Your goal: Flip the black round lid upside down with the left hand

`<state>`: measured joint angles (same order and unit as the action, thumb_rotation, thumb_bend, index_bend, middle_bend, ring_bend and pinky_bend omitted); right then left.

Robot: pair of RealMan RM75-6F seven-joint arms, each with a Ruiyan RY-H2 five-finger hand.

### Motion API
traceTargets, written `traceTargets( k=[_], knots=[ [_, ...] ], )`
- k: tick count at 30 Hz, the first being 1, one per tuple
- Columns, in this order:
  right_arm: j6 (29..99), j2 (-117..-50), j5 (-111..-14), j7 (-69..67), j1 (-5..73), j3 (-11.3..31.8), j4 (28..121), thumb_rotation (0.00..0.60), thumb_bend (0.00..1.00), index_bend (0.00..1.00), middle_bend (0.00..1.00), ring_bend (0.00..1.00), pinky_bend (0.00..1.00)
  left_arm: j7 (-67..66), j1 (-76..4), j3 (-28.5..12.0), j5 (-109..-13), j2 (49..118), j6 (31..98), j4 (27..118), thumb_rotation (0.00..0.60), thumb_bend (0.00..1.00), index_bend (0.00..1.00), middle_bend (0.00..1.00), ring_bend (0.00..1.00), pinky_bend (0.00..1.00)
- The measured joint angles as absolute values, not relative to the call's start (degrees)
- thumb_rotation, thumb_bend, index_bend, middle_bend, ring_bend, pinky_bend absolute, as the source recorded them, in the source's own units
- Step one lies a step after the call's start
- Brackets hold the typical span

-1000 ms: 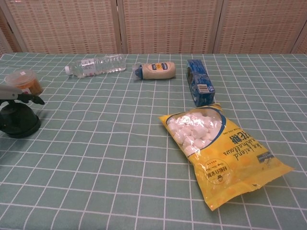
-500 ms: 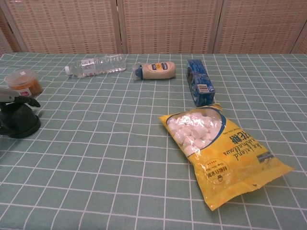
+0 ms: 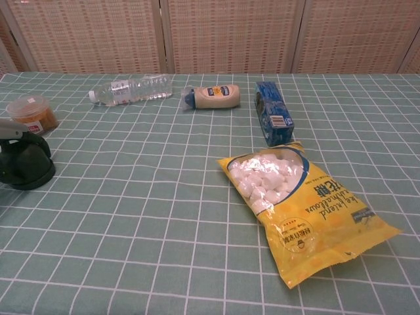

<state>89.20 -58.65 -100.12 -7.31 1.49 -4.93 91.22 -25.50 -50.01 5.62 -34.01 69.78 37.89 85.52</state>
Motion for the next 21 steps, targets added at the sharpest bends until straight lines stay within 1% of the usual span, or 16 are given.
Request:
traceTargets(
  k=[4,6,9,11,14,17,21],
  knots=[
    [89.2,-58.7,-100.1,-7.2,1.5,-4.9,91.3,0.6,0.17,0.0,0.0,0.0,0.0,-25.6,-50.1,6.0,-34.1,69.9,38.5,85.6,0.6,0.33,0.36,0.33,0.22,0.45],
    [89.2,-58.6,-100.2,-7.2,1.5,-4.9,91.3,0.6,0.17,0.0,0.0,0.0,0.0,-25.7,-50.0,6.2,-34.5,69.9,39.0,85.7,0.6,0.34,0.41,0.39,0.28,0.53],
    [89.3,-58.6,-100.2,-7.4,1.5,-5.0,91.3,0.6,0.17,0.0,0.0,0.0,0.0,-26.0,-49.9,6.6,-35.0,69.9,39.8,85.8,0.6,0.35,0.47,0.47,0.37,0.62],
    [89.5,-58.5,-100.3,-7.6,1.4,-5.0,91.4,0.6,0.17,0.0,0.0,0.0,0.0,-26.0,-49.6,6.7,-35.7,69.9,40.3,86.1,0.6,0.37,0.51,0.54,0.44,0.68],
    [89.7,-58.5,-100.5,-7.8,1.3,-5.0,91.4,0.6,0.17,0.0,0.0,0.0,0.0,-25.1,-49.0,6.5,-37.2,69.7,40.7,86.6,0.6,0.39,0.57,0.62,0.51,0.73],
    [89.9,-58.5,-100.7,-7.9,1.3,-5.1,91.4,0.6,0.17,0.0,0.0,0.0,0.0,-23.6,-48.2,6.0,-39.5,69.5,41.3,87.0,0.6,0.43,0.62,0.68,0.56,0.76],
    [89.9,-58.5,-100.8,-7.8,1.2,-5.1,91.3,0.6,0.17,0.0,0.0,0.0,0.0,-20.0,-46.7,4.8,-42.9,69.0,42.1,87.5,0.6,0.5,0.7,0.75,0.63,0.81]
  ],
)
